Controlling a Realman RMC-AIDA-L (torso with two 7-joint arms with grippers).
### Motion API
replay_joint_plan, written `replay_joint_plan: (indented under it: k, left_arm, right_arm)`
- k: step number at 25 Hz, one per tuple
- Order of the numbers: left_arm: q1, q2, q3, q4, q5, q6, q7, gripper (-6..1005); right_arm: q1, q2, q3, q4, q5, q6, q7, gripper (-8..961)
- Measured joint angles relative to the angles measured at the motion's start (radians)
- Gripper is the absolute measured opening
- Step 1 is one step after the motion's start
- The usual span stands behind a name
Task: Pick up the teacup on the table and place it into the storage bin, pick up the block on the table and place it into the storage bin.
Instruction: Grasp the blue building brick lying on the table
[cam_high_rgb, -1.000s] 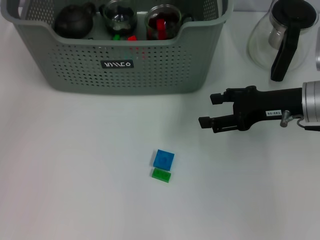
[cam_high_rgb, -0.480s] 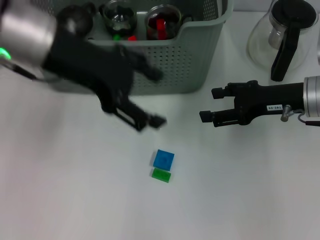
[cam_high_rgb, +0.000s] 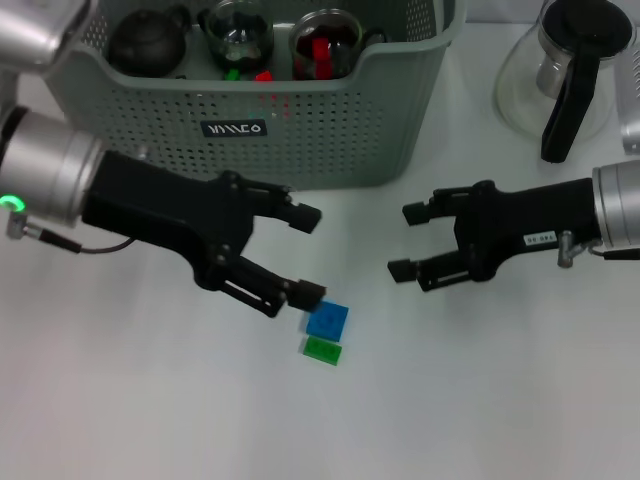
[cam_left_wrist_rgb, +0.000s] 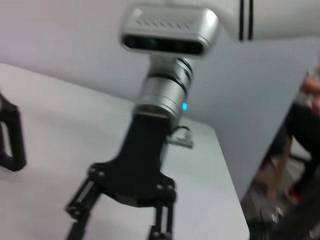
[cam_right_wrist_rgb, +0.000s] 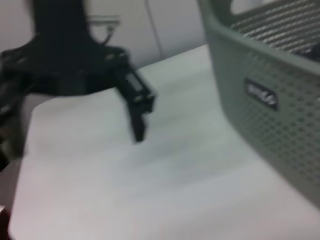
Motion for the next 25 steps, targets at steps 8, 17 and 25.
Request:
replay_joint_plan:
  k: [8,17,25]
  left_arm:
    - [0.065,0.026,-0.125,-0.13,-0.003,-0.08,0.088,958]
    - [0.099,-0.003,-0.147,-0.166,0.002,-0.164,0.266,954]
    - [0.085,0.001,-0.144,-0.178,0.007,-0.19,0.303,950]
  right_arm:
    - [0.035,-0.009,-0.114,-0.002,-0.006,-0.04,-0.015,881]
    - [0.102,0.014,-0.175,0.004,-0.053,-0.03,-0.01,881]
    - [0.131,0.021,-0.21,0.019,-0.044,0.027,0.022,882]
